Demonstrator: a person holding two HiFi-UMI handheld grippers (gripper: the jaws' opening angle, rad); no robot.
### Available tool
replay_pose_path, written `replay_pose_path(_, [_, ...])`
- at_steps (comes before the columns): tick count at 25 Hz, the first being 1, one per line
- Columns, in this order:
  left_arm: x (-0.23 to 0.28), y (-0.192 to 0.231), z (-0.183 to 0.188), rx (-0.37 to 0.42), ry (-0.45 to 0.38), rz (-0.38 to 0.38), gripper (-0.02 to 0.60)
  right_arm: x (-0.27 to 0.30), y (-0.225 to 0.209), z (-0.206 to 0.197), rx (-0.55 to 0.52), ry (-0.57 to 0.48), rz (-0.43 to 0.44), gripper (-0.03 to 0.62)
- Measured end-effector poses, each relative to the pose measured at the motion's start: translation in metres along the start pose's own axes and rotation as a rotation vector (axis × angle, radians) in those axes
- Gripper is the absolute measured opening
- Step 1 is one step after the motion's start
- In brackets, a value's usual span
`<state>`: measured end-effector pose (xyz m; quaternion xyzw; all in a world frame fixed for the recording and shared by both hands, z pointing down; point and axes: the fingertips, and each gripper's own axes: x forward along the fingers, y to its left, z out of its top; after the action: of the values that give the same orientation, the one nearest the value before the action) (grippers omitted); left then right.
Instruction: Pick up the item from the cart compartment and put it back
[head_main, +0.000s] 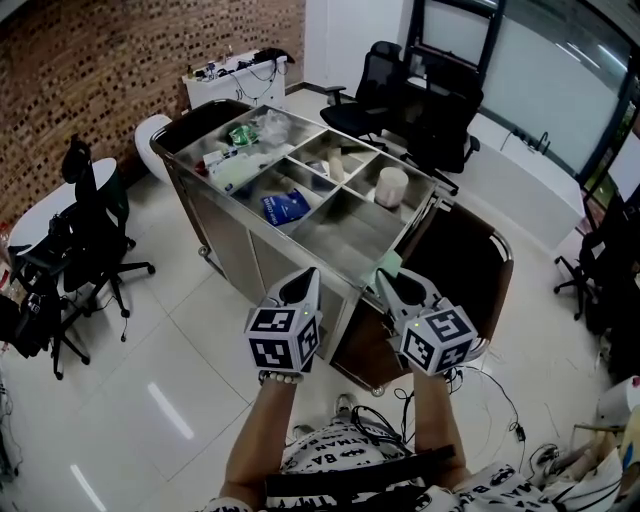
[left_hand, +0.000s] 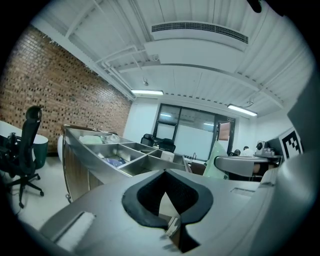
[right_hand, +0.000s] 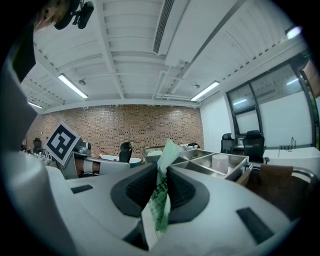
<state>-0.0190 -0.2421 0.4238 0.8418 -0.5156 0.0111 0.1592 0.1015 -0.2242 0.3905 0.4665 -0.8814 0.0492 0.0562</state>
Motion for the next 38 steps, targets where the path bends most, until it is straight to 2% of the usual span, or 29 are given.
replay_pose_path(14, [-0.014, -0.012, -0.009, 0.012, 0.018, -0.031, 0.002, -0.013, 0.011, -0.01, -0.012, 0.024, -0.021, 0.064])
replay_pose_path(20, [-0.01, -0.017, 0.012, 0.051, 0.002, -0.052, 0.002, -0.003, 0.001, 0.023, -0.11, 0.036, -0.003, 0.064])
replay_pose_path(25, [-0.006, -0.017, 0.044, 0.067, -0.038, -0.059, 0.002, 0.013, 0.0, 0.055, -0.163, 0.052, 0.057, 0.063])
replay_pose_path(33, [0.007, -0.01, 0.065, 0.083, -0.019, -0.021, 0.002, 0.06, -0.023, 0.093, -0.258, 0.144, 0.098, 0.063])
replay_pose_path(38, [0.013, -0.001, 0.065, 0.054, -0.016, -0.014, 0.002, 0.097, -0.038, 0.082, -0.337, 0.278, 0.116, 0.064])
